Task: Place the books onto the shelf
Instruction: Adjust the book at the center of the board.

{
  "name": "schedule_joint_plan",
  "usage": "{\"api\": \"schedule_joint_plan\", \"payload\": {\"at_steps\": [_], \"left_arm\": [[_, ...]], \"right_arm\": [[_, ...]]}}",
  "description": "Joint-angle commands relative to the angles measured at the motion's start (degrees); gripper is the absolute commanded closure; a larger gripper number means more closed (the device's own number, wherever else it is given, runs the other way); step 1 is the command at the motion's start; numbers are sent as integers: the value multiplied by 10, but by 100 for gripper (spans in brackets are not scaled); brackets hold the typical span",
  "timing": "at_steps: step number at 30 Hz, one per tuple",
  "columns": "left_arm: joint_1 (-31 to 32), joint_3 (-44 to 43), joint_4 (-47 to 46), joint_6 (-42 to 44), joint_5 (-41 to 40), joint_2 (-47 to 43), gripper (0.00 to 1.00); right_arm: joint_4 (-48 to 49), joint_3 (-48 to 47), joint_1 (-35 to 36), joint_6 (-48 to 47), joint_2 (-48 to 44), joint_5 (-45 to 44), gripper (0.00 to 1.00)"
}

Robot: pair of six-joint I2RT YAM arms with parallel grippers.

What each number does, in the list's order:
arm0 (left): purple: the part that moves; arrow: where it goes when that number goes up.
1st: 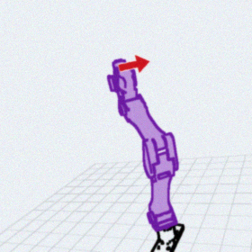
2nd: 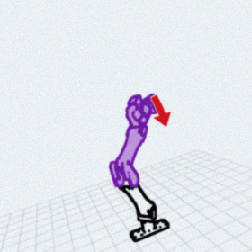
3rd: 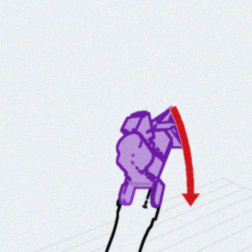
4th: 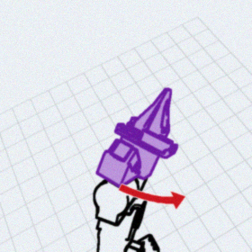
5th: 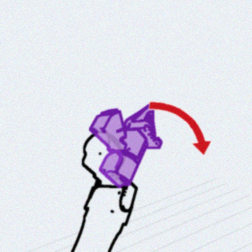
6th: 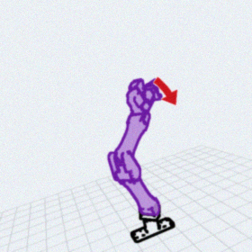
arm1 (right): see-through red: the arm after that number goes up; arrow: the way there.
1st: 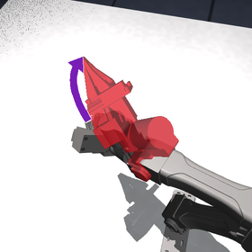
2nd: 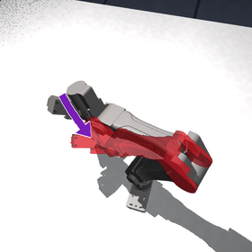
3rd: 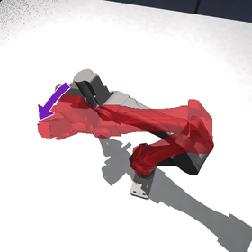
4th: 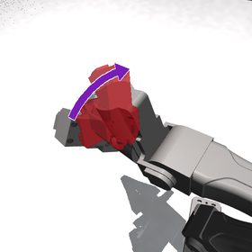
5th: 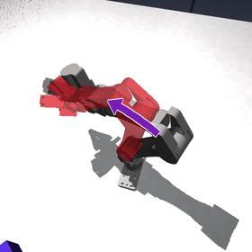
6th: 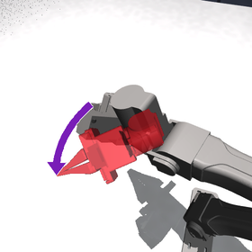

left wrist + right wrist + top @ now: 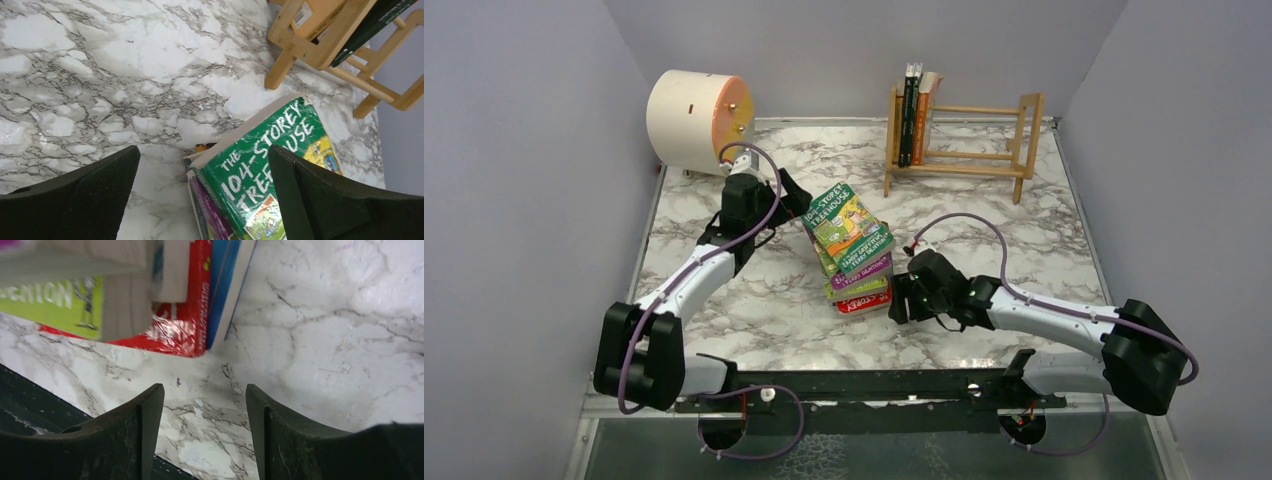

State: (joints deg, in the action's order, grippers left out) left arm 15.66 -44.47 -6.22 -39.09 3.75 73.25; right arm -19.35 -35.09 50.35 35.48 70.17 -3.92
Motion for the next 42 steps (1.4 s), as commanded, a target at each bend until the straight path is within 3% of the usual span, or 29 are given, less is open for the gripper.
{"api": "schedule_joint_plan", "payload": {"at_steps": [1,7,19,28,42], "left_arm": [[-17,-16,-62,-2,56,43,2],[-19,-20,-124,-4,97,101,2],[-21,-41,-127,8,105,165,2],[-37,-44,-132,-3,116,217,2],[-39,34,-137,-14,139,128,3]], "right_arm": [[28,33,8,29,-18,-21,41],[85,66,13,25,-20,-66,40],[226,98,13,6,29,-81,40],[264,107,13,16,23,-122,40],[255,71,10,18,73,-175,39]]}}
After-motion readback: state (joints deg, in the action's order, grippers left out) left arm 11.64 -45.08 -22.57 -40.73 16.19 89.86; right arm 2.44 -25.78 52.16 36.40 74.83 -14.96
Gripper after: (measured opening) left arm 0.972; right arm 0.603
